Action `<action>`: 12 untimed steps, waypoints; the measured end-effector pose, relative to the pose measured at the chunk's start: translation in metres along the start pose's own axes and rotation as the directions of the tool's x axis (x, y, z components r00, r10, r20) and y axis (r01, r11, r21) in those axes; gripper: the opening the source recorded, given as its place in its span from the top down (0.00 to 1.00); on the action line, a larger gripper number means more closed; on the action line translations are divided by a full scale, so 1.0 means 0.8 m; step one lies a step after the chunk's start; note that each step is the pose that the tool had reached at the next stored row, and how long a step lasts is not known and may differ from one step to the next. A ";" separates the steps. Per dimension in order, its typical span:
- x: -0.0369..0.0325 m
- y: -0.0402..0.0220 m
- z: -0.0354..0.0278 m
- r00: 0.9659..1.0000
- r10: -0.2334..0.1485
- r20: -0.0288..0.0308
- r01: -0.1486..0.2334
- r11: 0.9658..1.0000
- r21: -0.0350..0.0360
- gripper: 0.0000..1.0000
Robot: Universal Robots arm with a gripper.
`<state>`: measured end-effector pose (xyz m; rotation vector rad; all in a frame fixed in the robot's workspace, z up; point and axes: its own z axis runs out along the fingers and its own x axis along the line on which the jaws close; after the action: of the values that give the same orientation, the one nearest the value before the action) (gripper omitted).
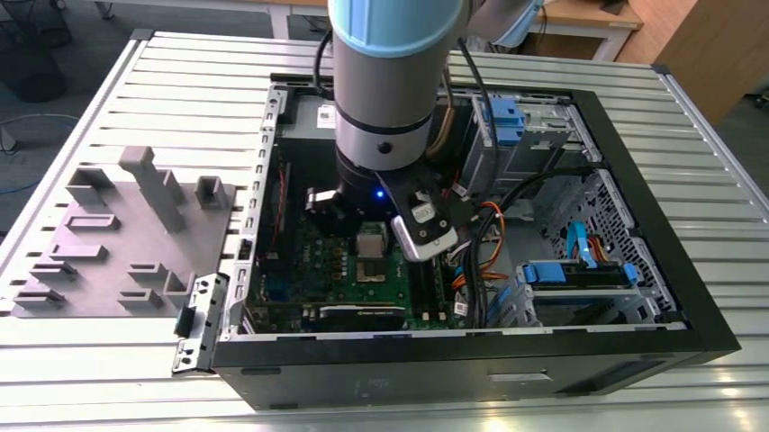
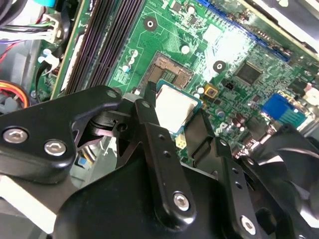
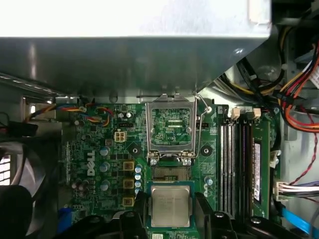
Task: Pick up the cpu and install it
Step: 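Place the cpu into insertion slot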
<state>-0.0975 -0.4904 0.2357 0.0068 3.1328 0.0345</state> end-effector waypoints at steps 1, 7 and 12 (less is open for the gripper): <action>0.0000 -0.0004 0.0022 1.000 0.000 0.000 0.000 1.000 0.000 0.53; 0.0001 -0.0031 0.0156 1.000 0.001 -0.001 -0.001 1.000 0.000 0.53; 0.0001 -0.0032 0.0172 1.000 0.001 -0.001 -0.001 1.000 0.000 0.53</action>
<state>-0.0975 -0.4926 0.2219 0.0089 3.1341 0.0344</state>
